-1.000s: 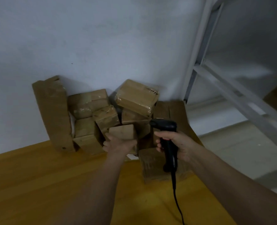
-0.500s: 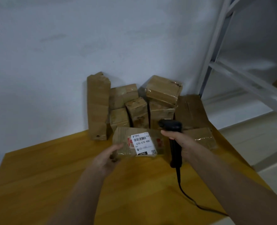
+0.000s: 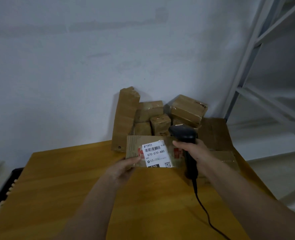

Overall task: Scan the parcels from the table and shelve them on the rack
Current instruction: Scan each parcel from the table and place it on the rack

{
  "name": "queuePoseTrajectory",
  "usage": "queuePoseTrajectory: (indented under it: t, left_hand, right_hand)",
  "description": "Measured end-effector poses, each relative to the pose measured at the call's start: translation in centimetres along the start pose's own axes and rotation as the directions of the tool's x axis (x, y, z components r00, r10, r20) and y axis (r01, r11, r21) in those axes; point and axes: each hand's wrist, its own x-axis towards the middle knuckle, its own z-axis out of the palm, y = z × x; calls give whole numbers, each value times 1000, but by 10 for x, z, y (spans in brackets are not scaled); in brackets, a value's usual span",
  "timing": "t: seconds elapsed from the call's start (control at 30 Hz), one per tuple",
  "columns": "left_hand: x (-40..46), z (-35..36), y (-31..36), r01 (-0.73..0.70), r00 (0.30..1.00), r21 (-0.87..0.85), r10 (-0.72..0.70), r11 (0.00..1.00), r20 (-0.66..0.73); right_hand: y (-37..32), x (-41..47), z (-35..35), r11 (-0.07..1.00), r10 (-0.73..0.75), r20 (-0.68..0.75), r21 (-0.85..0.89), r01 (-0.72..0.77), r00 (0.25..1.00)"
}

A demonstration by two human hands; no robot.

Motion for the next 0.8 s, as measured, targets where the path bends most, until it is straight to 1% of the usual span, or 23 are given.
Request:
queuePoseTrajectory:
  t: [0.07, 0.17, 0.3, 0.4, 0.57, 0.7, 0.8]
  left_hand:
    - [-1, 6, 4, -45, 999, -41, 46, 998, 10]
    - [-5, 17, 8, -69, 998, -82, 70, 994, 4]
    - [-12, 28, 15, -127, 992, -111, 128, 986, -2]
    - [-12, 29, 20, -172, 985, -158, 172, 972, -12]
    - [-12, 31, 19, -205, 979, -225, 201, 952, -39]
    - [-14, 34, 17, -186, 982, -268, 180, 945, -47]
    - [-15, 34, 17, -185, 983, -269, 175, 945, -61]
  right_hand:
    - [-6, -6, -4, 998, -49, -4, -29, 48, 999]
    - [-10, -17, -7, 986, -146, -18, -79, 145, 989]
    - [-9, -36, -10, 967, -217, 61, -123, 223, 974]
    - [-2, -47, -14, 944, -254, 108, -190, 271, 961]
    - [4, -58, -20, 915, -245, 145, -291, 278, 959]
    - [3, -63, -25, 912, -230, 160, -307, 270, 960]
    - [1, -67, -26, 912, -236, 184, -298, 283, 954]
